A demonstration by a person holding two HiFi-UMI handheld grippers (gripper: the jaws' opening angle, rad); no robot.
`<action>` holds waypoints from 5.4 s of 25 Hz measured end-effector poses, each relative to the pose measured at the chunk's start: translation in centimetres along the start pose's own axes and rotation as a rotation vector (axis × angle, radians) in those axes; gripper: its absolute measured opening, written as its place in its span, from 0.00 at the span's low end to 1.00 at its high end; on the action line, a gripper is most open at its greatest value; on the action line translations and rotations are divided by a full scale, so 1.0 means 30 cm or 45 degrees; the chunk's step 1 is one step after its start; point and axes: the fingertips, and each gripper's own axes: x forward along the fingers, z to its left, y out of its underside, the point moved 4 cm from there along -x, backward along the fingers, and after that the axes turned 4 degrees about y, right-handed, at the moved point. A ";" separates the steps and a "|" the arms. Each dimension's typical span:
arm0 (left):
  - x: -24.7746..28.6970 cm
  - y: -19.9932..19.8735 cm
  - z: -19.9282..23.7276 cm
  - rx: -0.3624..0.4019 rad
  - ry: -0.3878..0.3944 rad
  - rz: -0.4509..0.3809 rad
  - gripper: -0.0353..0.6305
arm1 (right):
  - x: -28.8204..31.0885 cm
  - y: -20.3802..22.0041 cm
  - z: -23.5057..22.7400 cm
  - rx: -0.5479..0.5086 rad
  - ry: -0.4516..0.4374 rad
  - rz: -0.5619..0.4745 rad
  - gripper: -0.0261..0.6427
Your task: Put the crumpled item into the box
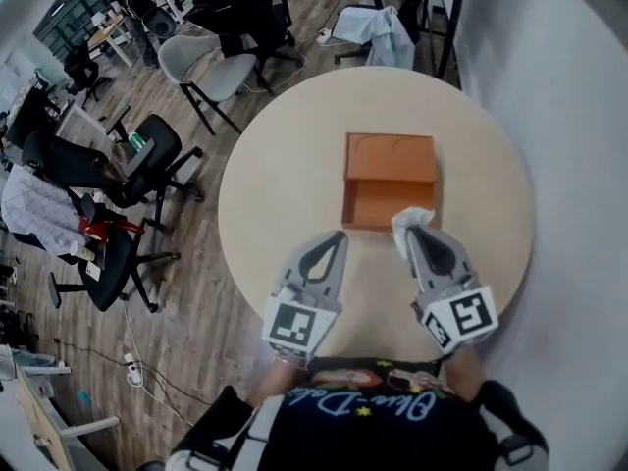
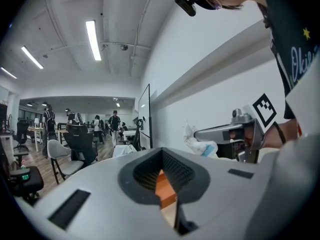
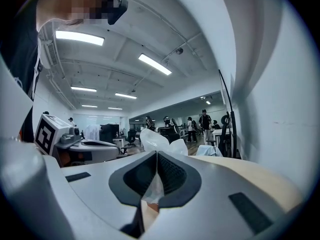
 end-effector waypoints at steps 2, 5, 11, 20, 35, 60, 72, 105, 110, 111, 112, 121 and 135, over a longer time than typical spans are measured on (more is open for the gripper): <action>0.017 0.013 0.026 -0.013 0.004 0.003 0.04 | 0.033 0.014 -0.017 -0.030 0.019 0.021 0.04; 0.045 0.039 0.066 -0.028 0.004 0.010 0.04 | 0.084 0.032 -0.036 -0.040 0.038 0.052 0.04; 0.087 0.095 0.123 -0.036 -0.005 0.030 0.04 | 0.175 0.102 -0.064 -0.068 0.039 0.132 0.04; 0.155 0.148 0.211 -0.052 -0.058 0.051 0.04 | 0.322 0.170 -0.117 -0.124 0.007 0.220 0.04; 0.202 0.247 0.278 -0.072 -0.074 0.072 0.04 | 0.491 0.343 -0.124 -0.182 -0.030 0.438 0.04; 0.193 0.304 0.342 -0.080 -0.122 0.114 0.04 | 0.609 0.596 -0.145 -0.382 -0.181 0.839 0.05; 0.182 0.295 0.336 -0.088 -0.140 0.114 0.04 | 0.611 0.634 -0.156 -0.385 -0.197 0.923 0.05; 0.058 0.050 0.206 0.012 -0.128 0.013 0.04 | 0.300 0.163 -0.103 -0.131 0.087 0.343 0.04; 0.038 0.006 0.139 0.040 -0.097 0.012 0.04 | 0.198 0.079 -0.094 -0.114 0.103 0.233 0.04; 0.038 -0.001 0.125 0.057 -0.089 0.015 0.04 | 0.182 0.067 -0.089 -0.105 0.098 0.213 0.04; 0.039 -0.009 0.112 0.072 -0.081 0.018 0.04 | 0.169 0.055 -0.084 -0.101 0.091 0.196 0.04; 0.013 -0.051 0.030 0.101 -0.029 0.008 0.04 | 0.075 -0.034 -0.026 -0.104 0.033 0.084 0.04; -0.005 -0.064 -0.022 0.110 -0.034 0.023 0.04 | 0.034 -0.050 -0.021 -0.085 -0.003 0.044 0.04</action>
